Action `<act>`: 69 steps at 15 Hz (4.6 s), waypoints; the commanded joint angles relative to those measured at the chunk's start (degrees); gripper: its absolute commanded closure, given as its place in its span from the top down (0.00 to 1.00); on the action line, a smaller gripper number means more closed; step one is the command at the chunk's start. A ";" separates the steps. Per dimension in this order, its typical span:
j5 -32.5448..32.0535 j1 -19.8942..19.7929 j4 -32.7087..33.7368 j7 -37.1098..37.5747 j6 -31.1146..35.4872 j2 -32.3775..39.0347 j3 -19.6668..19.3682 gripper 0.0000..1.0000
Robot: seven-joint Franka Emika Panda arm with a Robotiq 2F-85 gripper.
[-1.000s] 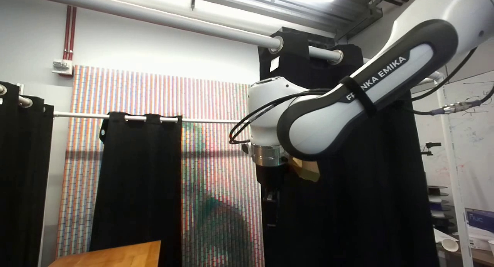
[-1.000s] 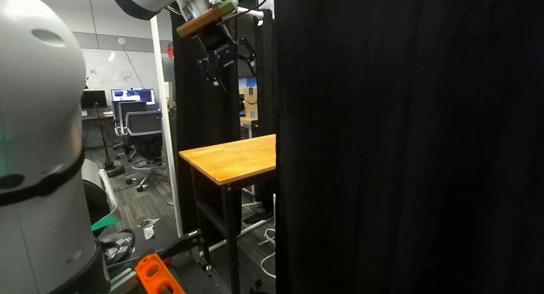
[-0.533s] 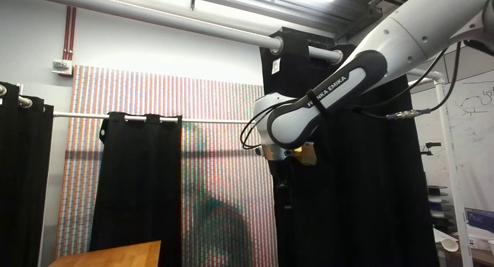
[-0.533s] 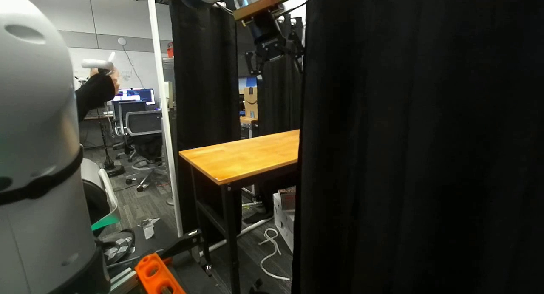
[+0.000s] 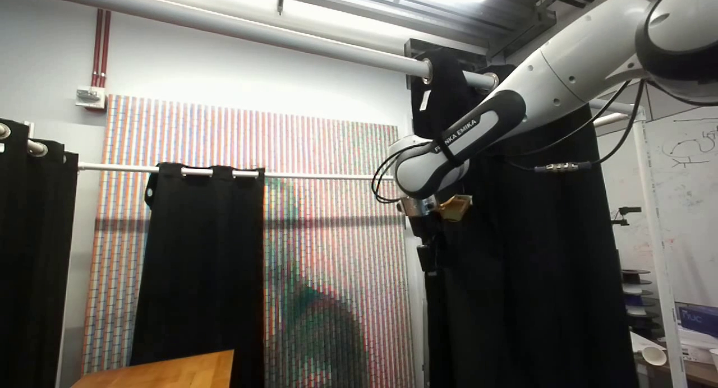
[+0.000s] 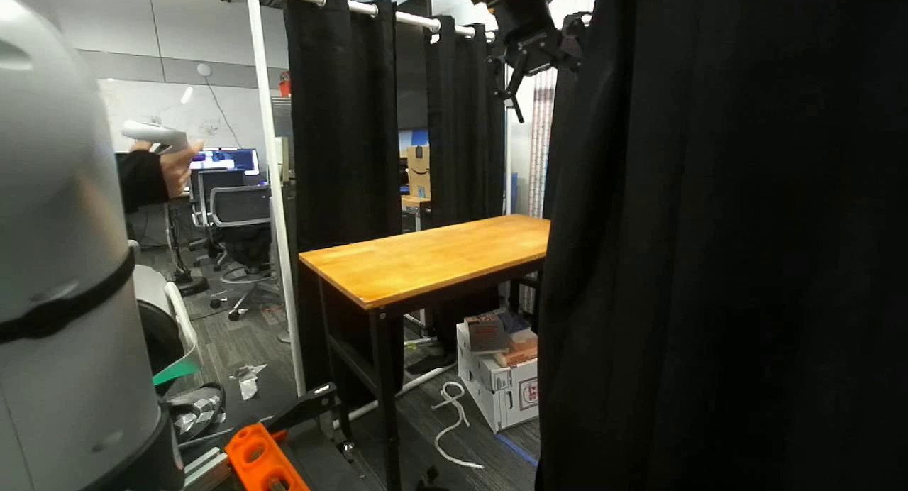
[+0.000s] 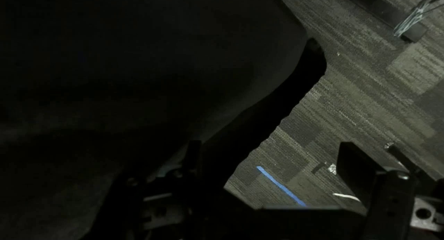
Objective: Open the curtain
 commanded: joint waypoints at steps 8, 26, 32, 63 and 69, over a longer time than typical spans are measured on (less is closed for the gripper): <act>12.17 -9.27 0.16 5.32 -0.56 -4.15 -11.76 1.00; 35.37 -18.79 -4.22 -12.99 -9.74 -1.34 -26.38 1.00; 38.19 -20.50 -0.33 -21.64 -19.10 1.25 -28.52 1.00; 12.55 -3.31 -26.83 -0.58 -11.23 -22.63 -7.56 1.00; 11.35 -3.22 -26.91 0.46 -10.50 -23.08 -7.51 1.00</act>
